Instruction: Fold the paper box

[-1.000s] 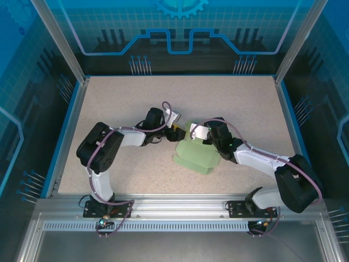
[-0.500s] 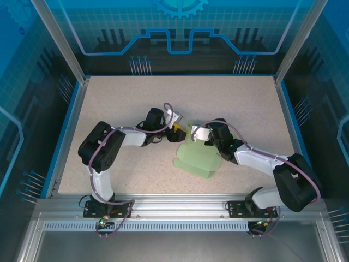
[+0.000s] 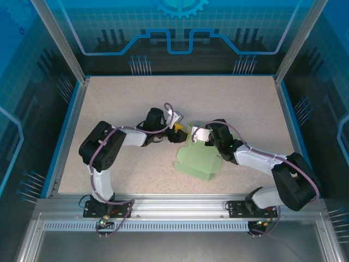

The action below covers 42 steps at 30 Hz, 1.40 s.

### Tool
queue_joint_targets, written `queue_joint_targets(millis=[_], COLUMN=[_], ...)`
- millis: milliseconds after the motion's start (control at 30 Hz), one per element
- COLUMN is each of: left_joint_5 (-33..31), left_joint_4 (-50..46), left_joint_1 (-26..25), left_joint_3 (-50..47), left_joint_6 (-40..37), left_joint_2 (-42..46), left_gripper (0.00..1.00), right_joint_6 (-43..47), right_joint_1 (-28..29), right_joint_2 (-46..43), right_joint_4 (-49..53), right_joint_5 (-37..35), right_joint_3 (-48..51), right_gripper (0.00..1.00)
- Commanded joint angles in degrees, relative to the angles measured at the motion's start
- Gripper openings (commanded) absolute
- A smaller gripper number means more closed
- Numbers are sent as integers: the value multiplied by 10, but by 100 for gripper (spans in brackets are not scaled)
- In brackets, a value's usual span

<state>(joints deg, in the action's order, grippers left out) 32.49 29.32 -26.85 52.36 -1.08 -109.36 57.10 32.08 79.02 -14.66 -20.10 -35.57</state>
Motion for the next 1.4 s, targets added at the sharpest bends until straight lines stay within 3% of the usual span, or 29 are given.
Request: queue_joint_targets(millis=[0,500,1367], left_joint_5=[24,55,3], left_joint_4=[19,39,55], left_joint_1=[-4,-6,-29], left_joint_3=[-18,-15,-4], left_joint_6=[-8,12,39], left_joint_2=[7,0,-17], left_gripper=[70,70,75], right_joint_6=[7,-3,-35], right_joint_1=[-7,-6,-13], right_joint_2=[-5,-9,-27], right_joint_4=[-5,-2,1], right_joint_5=[10,17,29], right_joint_3=[4,3,7], right_gripper=[5,5,4])
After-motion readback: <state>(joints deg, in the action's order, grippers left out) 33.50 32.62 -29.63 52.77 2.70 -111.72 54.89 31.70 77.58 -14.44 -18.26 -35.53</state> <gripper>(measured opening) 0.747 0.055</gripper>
